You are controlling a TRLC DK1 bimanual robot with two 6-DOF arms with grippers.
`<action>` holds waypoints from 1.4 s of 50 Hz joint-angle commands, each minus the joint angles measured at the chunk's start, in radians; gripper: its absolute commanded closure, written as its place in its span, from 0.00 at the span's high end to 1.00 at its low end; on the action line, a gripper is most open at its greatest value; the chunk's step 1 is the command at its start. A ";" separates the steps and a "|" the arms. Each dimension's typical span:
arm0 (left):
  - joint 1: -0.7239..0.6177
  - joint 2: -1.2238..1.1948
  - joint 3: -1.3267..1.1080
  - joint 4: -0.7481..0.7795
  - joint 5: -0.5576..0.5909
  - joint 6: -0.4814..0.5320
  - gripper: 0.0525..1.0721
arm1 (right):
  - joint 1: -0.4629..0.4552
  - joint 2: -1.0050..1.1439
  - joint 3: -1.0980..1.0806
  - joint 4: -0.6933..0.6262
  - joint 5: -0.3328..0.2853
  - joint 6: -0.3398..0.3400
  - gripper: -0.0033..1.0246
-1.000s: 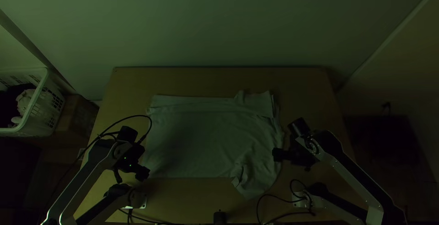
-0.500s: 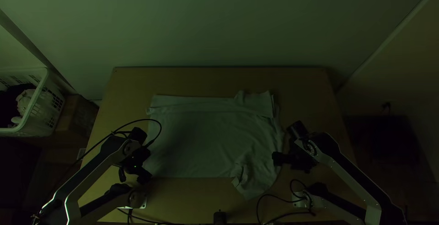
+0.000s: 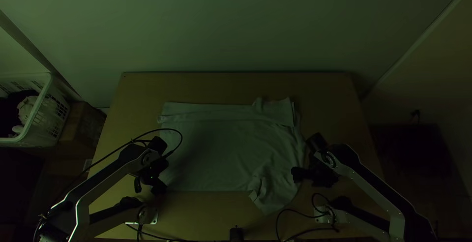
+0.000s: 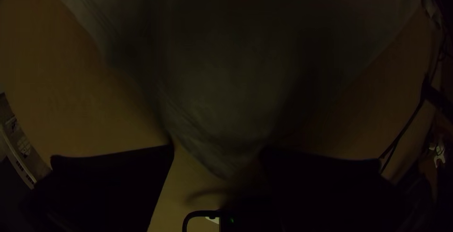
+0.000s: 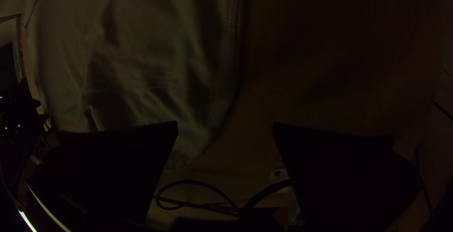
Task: Fold the t-shirt
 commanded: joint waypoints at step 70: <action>0.076 0.000 -0.006 0.088 0.012 0.061 0.03 | 0.185 0.161 0.001 0.120 -0.032 0.006 0.03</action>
